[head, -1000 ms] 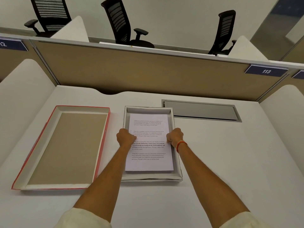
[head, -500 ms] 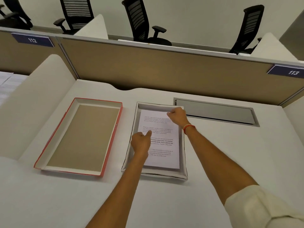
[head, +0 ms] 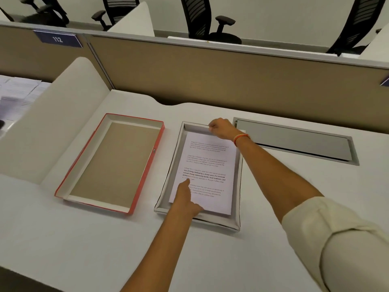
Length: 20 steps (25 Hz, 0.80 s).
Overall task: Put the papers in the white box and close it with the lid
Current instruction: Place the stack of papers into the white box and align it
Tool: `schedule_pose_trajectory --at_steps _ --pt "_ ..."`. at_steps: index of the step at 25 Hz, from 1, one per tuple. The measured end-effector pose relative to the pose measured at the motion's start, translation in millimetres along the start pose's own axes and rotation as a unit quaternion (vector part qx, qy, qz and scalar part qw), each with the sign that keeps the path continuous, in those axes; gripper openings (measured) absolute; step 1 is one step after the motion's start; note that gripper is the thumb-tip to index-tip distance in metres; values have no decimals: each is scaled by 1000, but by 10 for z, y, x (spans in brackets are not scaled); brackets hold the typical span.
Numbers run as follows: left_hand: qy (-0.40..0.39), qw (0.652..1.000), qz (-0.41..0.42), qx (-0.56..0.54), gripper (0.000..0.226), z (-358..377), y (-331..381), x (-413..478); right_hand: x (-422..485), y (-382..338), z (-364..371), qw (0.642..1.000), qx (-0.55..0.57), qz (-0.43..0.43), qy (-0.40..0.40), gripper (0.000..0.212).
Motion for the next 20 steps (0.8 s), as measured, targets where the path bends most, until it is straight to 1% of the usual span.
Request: schedule_pose_trajectory --at_steps 2,5,10,14,18,20 --pt "4 1000 -10 -28 31 2 -82 35 85 6 58 1000 0 -9 -19 33" --pt "29 999 -8 -43 33 -7 -136 100 198 57 118 999 -7 -11 -40 33" --pt "83 995 8 -49 47 9 -151 183 302 149 228 996 -25 4 -91 27" --pt "89 992 35 -88 43 -24 -183 197 364 232 235 994 -40 11 -98 19" --pt "96 990 45 -95 36 -65 -176 193 474 264 239 991 -79 20 -105 28" --pt "98 990 42 -98 34 -73 -175 204 487 262 236 991 -81 24 -103 22"
Point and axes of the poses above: each hand's wrist, its own x-axis towards the middle knuckle, its own z-axis out of the palm, y = z × x, the point moved 7 cm from there along x, towards the middle knuckle, and after that the axes turned 1 degree about -z, right-handed, at the moved point
